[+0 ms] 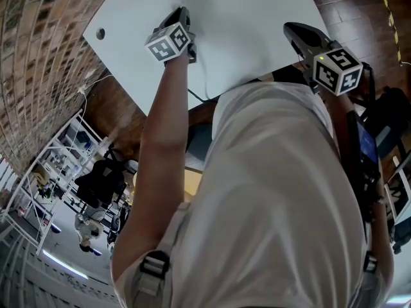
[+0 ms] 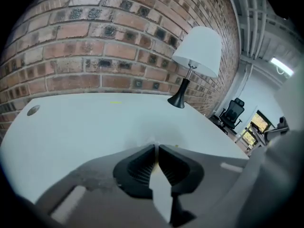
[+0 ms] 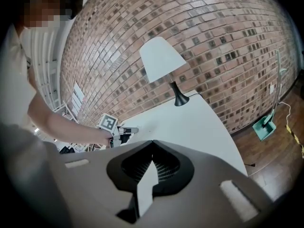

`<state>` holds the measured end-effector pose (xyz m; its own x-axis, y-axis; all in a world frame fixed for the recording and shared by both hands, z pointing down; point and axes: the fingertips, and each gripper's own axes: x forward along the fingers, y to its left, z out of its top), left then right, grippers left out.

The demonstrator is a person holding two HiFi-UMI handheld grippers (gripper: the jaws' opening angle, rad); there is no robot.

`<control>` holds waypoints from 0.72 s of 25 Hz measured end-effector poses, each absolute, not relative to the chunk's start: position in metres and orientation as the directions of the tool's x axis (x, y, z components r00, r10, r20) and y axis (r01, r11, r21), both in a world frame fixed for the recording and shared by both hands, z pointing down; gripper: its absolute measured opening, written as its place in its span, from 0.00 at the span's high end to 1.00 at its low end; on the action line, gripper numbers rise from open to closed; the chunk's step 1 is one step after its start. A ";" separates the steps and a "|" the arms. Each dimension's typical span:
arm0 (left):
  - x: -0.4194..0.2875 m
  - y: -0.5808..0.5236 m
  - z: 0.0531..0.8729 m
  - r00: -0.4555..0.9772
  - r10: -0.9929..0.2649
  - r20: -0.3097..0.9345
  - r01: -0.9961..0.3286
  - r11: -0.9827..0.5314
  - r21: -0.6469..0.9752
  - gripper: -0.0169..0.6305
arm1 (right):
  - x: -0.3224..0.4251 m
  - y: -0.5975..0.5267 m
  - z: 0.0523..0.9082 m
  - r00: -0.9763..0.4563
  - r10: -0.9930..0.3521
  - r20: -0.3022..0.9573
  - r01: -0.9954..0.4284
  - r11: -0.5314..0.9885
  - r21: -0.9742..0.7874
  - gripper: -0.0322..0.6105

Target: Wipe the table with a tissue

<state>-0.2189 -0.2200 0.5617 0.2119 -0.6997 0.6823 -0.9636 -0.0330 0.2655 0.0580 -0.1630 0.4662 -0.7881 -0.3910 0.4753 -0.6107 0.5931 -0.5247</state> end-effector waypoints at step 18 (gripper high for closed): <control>-0.182 -0.246 0.578 0.122 -0.655 0.746 -0.990 -0.023 0.142 0.93 | 0.074 -0.173 0.469 -0.782 -0.415 0.464 -0.622 0.547 -0.560 0.94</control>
<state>-0.1821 -0.2460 0.5776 0.1220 -0.6550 0.7457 -0.9896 -0.0225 0.1421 0.0743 -0.1727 0.4686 -0.7824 -0.4153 0.4641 -0.6224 0.5472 -0.5596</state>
